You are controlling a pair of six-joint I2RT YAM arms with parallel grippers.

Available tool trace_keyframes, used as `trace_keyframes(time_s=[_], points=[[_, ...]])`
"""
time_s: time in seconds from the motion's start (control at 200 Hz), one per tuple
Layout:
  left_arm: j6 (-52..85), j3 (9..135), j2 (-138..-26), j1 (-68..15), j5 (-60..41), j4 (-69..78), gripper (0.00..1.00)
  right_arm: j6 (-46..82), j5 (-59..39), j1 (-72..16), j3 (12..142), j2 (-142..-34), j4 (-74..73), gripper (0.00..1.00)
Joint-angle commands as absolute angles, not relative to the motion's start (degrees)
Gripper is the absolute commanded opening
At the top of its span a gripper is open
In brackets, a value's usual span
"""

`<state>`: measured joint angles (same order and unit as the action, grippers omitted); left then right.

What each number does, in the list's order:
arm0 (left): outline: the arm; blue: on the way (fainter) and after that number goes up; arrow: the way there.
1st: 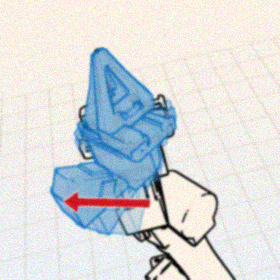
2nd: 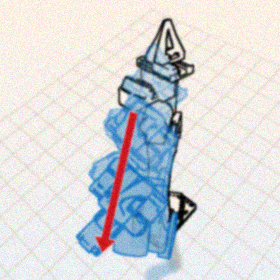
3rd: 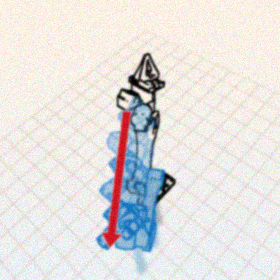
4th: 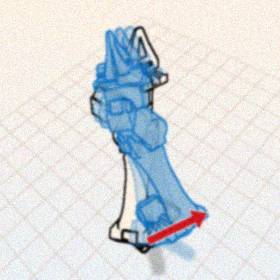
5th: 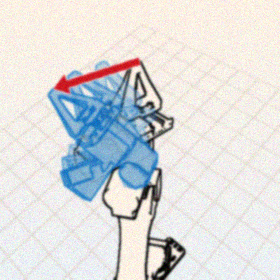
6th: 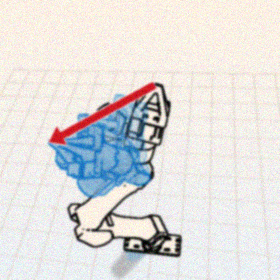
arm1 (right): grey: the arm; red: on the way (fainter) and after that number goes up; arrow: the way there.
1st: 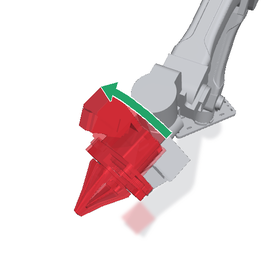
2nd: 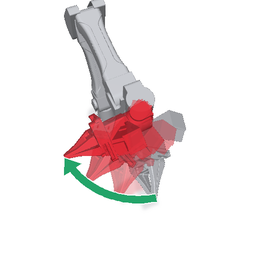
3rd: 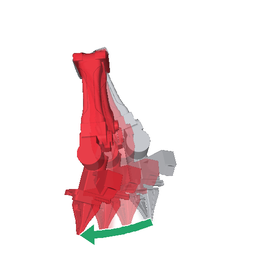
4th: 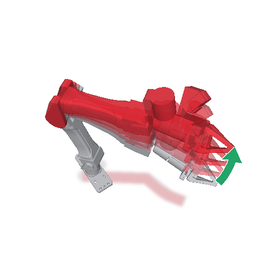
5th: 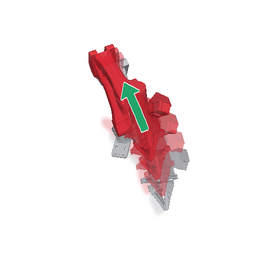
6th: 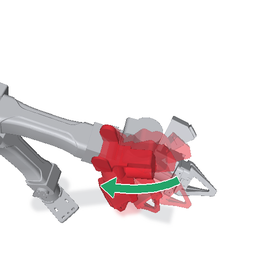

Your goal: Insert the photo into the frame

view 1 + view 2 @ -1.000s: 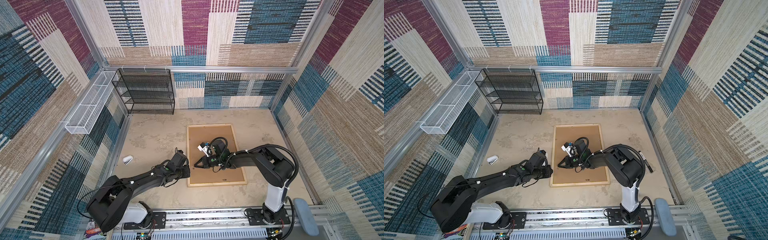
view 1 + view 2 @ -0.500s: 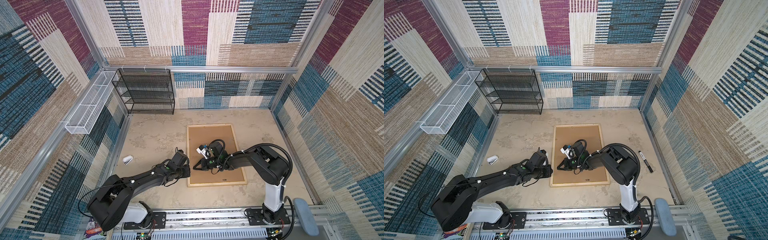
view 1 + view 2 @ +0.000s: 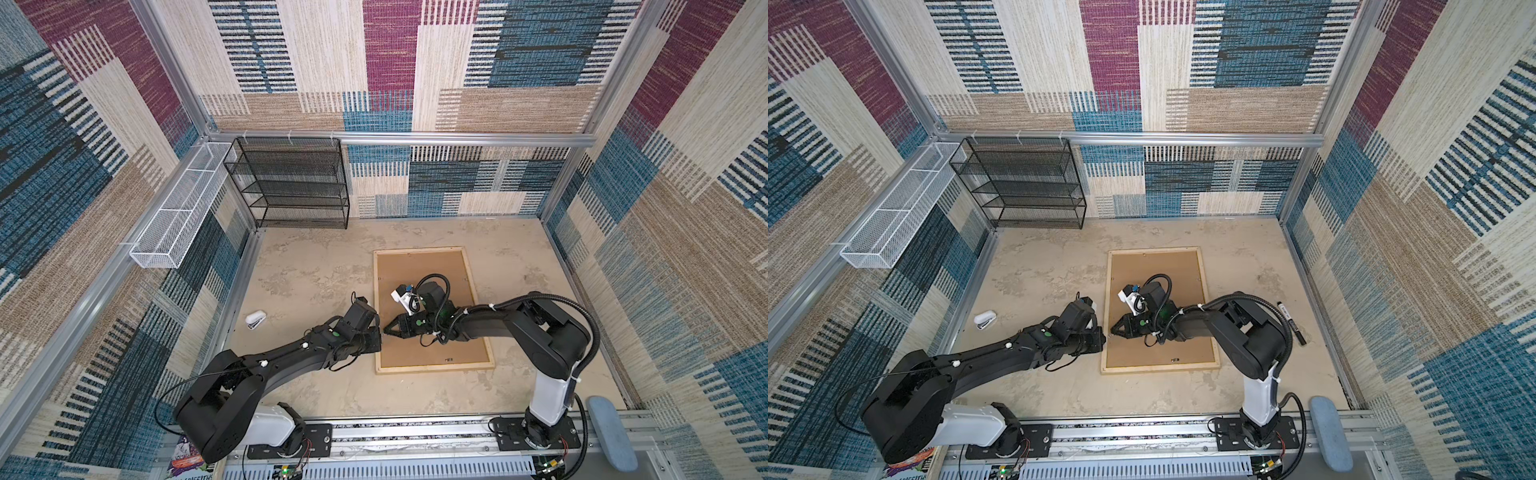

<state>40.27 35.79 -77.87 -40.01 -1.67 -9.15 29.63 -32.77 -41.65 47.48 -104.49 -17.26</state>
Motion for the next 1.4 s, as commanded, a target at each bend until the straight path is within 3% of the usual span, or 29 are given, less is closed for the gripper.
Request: trace_keyframes(time_s=[0.0, 0.215, 0.476, 0.741, 0.906, 1.392], points=[[39.90, 35.87, -77.46, -39.99, -0.36, -8.29, 0.17, 23.46, -19.96, -43.16, 44.38, -101.12, -15.75, 0.26], [39.99, 35.86, -78.00, -40.15, -0.53, -8.09, 0.18, 17.95, -9.58, -47.35, 37.35, -97.82, -25.06, 0.36], [40.30, 36.17, -79.18, -40.34, -0.17, -8.46, 0.17, 13.70, -4.10, -49.59, 37.22, -101.01, -30.11, 0.40], [40.52, 36.83, -80.68, -40.42, 0.18, -9.93, 0.16, 8.82, 1.31, -53.41, 39.33, -103.87, -27.91, 0.41], [40.50, 36.83, -80.77, -40.43, 0.26, -9.93, 0.16, 7.93, 2.21, -55.10, 38.42, -103.51, -26.51, 0.47], [40.93, 36.30, -80.86, -40.49, 0.00, -8.88, 0.15, 9.08, 9.57, -56.68, 39.56, -106.47, -22.06, 0.46]])
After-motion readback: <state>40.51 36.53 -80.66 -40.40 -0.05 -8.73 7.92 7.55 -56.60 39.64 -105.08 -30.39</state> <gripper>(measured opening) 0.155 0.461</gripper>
